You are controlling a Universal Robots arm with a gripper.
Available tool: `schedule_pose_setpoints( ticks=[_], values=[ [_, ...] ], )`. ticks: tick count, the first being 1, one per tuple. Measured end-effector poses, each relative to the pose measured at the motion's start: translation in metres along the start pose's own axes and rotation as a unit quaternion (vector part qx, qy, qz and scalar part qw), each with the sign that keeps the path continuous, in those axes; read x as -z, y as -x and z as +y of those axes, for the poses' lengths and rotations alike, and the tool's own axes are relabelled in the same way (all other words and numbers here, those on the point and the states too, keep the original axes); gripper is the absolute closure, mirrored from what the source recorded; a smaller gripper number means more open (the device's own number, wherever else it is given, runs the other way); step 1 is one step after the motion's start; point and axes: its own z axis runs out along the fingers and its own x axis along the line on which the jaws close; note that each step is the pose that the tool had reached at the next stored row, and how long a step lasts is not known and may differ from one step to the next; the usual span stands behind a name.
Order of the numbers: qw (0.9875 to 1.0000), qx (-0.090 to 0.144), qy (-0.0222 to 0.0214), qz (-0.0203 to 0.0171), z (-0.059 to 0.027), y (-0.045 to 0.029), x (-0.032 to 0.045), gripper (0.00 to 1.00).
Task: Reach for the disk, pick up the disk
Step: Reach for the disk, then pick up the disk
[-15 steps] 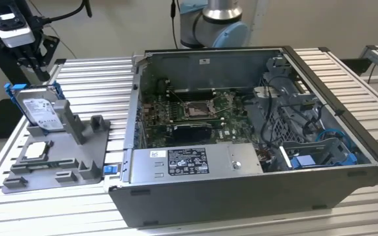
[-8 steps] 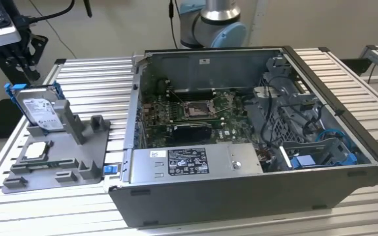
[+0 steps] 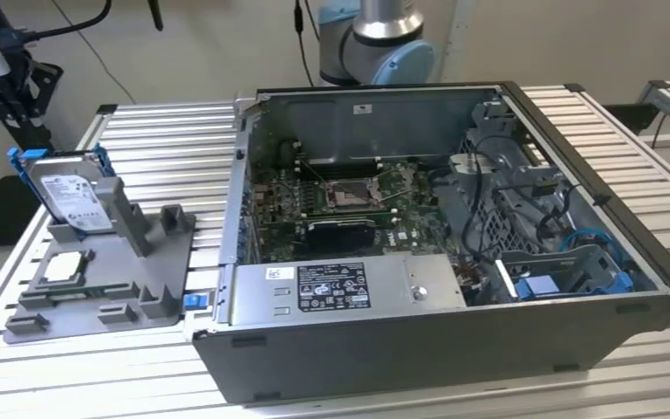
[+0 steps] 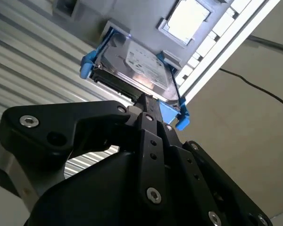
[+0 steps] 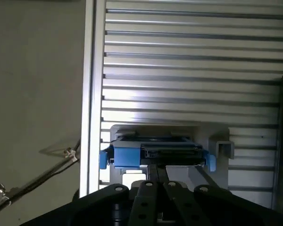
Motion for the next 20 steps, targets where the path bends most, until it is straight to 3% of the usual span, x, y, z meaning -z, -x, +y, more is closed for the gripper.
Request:
schedule_pose_setpoints(
  ticks=[4,9,20],
  values=[
    [1.0000,0.002,0.0000,0.0001,0.0012,-0.0101,-0.0006,1.00],
    [1.0000,0.009,0.0000,0.0003,0.0036,-0.0141,-0.0016,1.00],
    [0.9999,0.011,0.0000,0.0004,0.0050,-0.0156,-0.0019,1.00]
  ],
)
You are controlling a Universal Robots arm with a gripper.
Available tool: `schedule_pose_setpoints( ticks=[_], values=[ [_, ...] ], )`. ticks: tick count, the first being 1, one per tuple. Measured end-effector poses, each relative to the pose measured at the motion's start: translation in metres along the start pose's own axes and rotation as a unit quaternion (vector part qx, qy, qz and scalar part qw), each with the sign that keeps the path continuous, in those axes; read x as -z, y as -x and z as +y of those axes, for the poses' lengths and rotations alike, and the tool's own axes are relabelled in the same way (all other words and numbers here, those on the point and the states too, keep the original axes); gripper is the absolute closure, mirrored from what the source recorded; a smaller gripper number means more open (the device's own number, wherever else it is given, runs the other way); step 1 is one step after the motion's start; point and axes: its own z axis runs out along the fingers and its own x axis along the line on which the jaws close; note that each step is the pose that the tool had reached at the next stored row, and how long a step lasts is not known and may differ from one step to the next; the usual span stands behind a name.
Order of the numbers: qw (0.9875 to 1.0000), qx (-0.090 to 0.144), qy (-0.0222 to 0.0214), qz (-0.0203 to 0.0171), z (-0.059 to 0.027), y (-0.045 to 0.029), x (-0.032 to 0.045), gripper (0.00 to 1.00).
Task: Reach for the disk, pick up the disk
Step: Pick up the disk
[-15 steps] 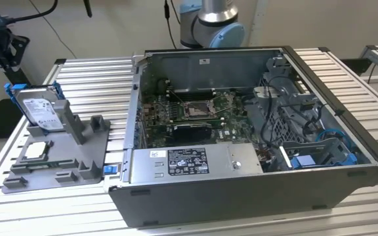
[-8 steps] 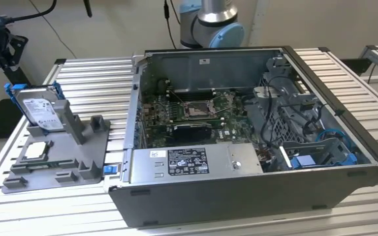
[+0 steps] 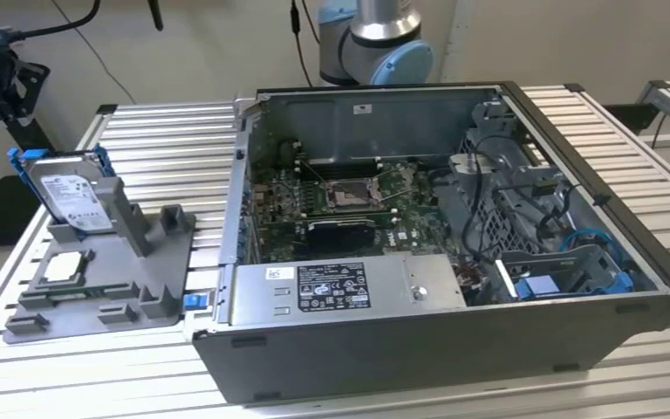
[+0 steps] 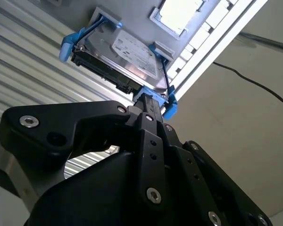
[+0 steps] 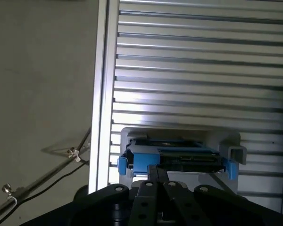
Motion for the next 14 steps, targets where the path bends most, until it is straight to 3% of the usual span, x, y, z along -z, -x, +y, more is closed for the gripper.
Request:
schedule_pose_setpoints(
  ticks=[4,8,12,14],
  values=[
    [1.0000,0.010,-0.0001,0.0004,0.0004,-0.0001,-0.0001,1.00],
    [0.9993,0.038,-0.0006,0.0015,0.0009,0.0000,-0.0001,1.00],
    [0.9973,0.073,-0.0016,0.0029,0.0011,0.0000,0.0000,1.00],
    [0.9958,0.092,-0.0022,0.0036,0.0011,0.0000,0.0000,1.00]
  ],
)
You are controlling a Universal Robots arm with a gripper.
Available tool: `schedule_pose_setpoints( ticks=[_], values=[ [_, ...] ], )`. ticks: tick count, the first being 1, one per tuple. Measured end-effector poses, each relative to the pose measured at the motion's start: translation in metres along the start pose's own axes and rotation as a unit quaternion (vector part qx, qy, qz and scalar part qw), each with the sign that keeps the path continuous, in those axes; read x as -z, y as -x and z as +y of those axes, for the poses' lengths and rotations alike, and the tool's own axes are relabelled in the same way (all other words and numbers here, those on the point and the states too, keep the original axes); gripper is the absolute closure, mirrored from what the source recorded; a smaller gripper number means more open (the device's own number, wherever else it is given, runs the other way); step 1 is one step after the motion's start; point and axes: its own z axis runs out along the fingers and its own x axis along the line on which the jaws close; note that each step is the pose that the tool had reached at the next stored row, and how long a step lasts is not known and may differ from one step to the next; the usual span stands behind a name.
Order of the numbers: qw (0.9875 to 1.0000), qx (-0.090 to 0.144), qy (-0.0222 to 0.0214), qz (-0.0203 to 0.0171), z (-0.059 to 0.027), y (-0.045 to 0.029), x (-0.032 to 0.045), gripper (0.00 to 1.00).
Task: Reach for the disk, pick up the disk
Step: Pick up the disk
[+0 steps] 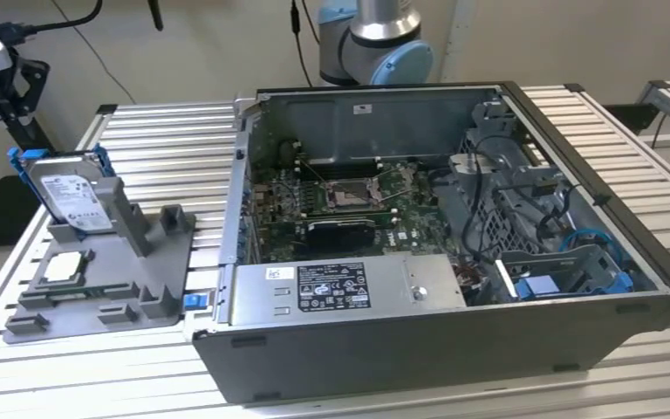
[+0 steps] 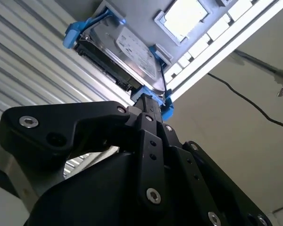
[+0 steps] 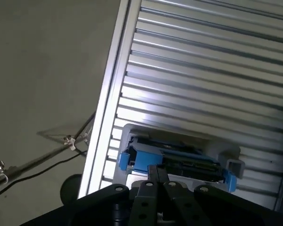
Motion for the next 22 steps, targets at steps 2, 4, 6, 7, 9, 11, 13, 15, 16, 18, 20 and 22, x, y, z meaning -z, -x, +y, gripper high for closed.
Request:
schedule_pose_setpoints(
  ticks=[2,4,6,7,9,11,13,15,16,18,20,22],
  values=[
    [0.9998,0.018,-0.0004,0.0008,0.0000,0.0000,0.0000,1.00],
    [0.9993,0.036,-0.0007,0.0014,0.0000,0.0000,0.0000,1.00],
    [0.9985,0.054,-0.0011,0.0019,0.0000,0.0000,0.0000,1.00],
    [0.9980,0.063,-0.0013,0.0022,0.0000,0.0000,0.0000,1.00],
    [0.9966,0.082,-0.0020,0.0030,0.0000,0.0000,0.0000,1.00],
    [0.9950,0.099,-0.0029,0.0038,0.0000,0.0000,0.0000,1.00],
    [0.9931,0.118,-0.0042,0.0049,0.0001,0.0000,0.0000,1.00],
    [0.9907,0.135,-0.0059,0.0060,0.0000,-0.0001,0.0000,1.00],
    [0.9896,0.144,-0.0068,0.0066,0.0000,-0.0001,0.0000,1.00],
    [0.9868,0.162,-0.0087,0.0078,0.0000,-0.0001,0.0000,1.00],
    [0.9837,0.179,-0.0102,0.0089,0.0000,-0.0001,0.0000,1.00],
    [0.9804,0.196,-0.0117,0.0099,0.0000,-0.0001,0.0000,1.00]
  ],
)
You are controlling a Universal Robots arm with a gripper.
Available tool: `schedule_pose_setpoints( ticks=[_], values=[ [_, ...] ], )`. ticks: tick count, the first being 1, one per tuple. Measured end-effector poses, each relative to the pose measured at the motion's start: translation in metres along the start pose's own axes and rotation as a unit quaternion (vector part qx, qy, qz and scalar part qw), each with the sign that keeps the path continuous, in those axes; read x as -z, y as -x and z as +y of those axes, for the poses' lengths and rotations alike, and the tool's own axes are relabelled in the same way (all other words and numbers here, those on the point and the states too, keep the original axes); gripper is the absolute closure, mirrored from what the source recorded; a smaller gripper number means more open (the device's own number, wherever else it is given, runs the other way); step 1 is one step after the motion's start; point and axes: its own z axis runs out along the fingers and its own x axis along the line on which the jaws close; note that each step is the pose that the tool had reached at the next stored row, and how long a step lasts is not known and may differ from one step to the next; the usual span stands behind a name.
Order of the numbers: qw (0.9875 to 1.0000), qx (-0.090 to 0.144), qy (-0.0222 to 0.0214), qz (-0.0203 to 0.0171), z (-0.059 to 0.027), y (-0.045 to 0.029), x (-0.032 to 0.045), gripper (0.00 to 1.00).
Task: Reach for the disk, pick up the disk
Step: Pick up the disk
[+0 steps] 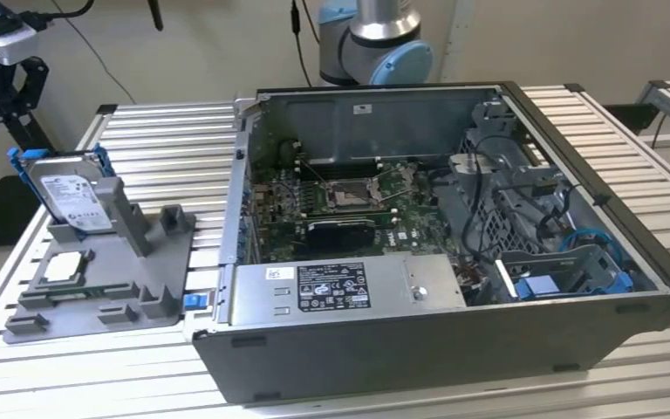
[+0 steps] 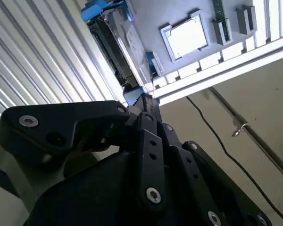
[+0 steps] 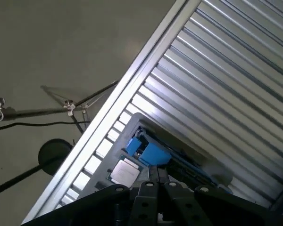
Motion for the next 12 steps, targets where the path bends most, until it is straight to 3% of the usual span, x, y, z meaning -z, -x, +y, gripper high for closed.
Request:
schedule_pose_setpoints(
  ticks=[6,12],
  values=[
    [0.9986,0.053,-0.0049,0.0037,0.0000,0.0000,0.0000,1.00],
    [0.9942,0.106,-0.0097,0.0074,0.0000,0.0000,0.0000,1.00]
  ],
)
